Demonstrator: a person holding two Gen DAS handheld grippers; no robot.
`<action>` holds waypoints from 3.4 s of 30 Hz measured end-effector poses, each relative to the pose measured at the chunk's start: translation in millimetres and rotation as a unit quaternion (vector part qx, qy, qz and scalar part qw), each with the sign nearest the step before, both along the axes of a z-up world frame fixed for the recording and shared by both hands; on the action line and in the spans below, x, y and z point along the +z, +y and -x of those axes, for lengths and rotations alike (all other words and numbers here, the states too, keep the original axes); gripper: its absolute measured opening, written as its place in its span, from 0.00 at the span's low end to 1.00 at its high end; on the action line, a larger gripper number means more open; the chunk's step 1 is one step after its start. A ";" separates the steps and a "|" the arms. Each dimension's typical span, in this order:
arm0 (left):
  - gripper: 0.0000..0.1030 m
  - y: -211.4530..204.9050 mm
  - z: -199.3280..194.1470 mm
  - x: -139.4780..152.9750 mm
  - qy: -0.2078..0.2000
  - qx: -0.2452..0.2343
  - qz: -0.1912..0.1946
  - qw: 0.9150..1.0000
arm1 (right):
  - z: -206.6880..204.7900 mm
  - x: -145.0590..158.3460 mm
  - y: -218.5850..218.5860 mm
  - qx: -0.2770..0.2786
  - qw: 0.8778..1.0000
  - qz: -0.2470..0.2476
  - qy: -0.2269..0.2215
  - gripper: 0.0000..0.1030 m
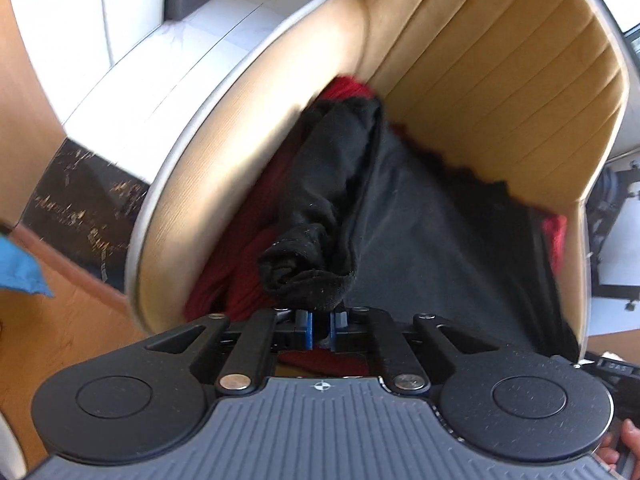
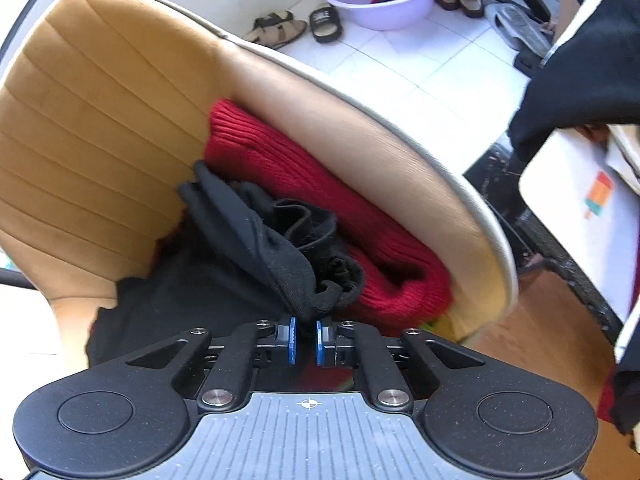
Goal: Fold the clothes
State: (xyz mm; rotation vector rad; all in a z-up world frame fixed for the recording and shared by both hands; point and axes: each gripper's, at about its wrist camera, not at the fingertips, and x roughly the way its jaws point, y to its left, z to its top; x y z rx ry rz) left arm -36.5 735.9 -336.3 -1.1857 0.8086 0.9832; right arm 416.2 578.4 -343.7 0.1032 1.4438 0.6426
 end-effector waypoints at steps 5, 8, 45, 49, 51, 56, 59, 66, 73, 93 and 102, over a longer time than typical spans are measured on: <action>0.08 -0.1 -6.2 -24.8 0.034 -0.016 0.013 0.999 | 4.9 -18.5 4.9 0.018 0.999 0.018 -0.029 0.08; 0.08 -2.6 -16.2 -34.7 0.055 -0.040 0.014 0.998 | 15.9 -13.8 17.3 0.068 0.993 0.025 -0.092 0.08; 0.73 39.3 -134.5 -29.1 0.128 -0.219 -0.042 0.966 | -34.4 -32.2 151.9 0.179 0.965 0.022 -0.189 0.29; 0.74 26.4 -134.3 2.9 0.097 -0.253 -0.088 0.959 | 3.7 6.9 124.9 0.202 0.950 -0.032 -0.237 0.67; 0.87 21.7 -136.0 7.1 0.097 -0.276 -0.109 0.950 | 21.3 9.1 115.9 0.238 0.942 -0.022 -0.236 0.75; 0.91 38.1 -141.0 -36.6 0.166 -0.266 -0.080 0.946 | 34.2 -36.2 112.1 0.261 0.940 0.080 -0.204 0.85; 1.00 43.5 -141.7 -50.4 0.173 -0.245 -0.070 0.951 | 41.6 -54.2 123.0 0.306 0.926 0.088 -0.202 0.99; 1.00 42.3 -153.5 -60.6 0.218 -0.251 -0.065 0.941 | 51.4 -70.4 140.5 0.326 0.911 0.122 -0.223 0.99; 1.00 48.7 -145.7 -56.9 0.218 -0.270 -0.038 0.937 | 64.8 -67.0 128.6 0.332 0.907 0.116 -0.233 0.99; 1.00 -51.4 -116.3 118.0 0.169 -0.306 -0.171 0.921 | 71.3 194.3 -66.8 0.081 0.980 -0.019 -0.178 0.99; 1.00 -139.2 -111.0 202.1 0.208 -0.300 -0.292 0.884 | 113.3 286.3 -169.3 0.086 0.964 -0.046 -0.248 0.99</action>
